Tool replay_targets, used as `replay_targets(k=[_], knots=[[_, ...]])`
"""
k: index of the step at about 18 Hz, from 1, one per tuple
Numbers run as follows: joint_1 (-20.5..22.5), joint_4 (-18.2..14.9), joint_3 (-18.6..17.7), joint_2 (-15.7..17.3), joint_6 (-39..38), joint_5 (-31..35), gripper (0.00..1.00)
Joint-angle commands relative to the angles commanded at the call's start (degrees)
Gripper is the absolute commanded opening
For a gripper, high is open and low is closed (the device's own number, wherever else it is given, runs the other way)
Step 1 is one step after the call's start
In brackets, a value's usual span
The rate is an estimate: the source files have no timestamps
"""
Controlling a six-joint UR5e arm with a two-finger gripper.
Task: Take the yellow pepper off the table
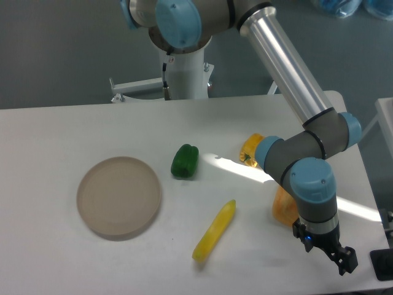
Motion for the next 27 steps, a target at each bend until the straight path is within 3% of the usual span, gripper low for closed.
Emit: replay_targets(k=[7, 12, 15, 21, 27], knots=[[-0.2, 0.0, -0.5, 0.8, -0.6, 0.2, 1.00], [-0.4, -0.1, -4.9, 4.9, -0.4, -0.2, 1.00], [-0.1, -2.3, -9.7, 10.1, -0.4, -0.5, 1.00], [2.4, -11.2, -19.9, 22.3, -0.4, -3.6, 1.00], [8.3, -12.0, -34.0, 32.7, 0.3, -9.3, 1.00]])
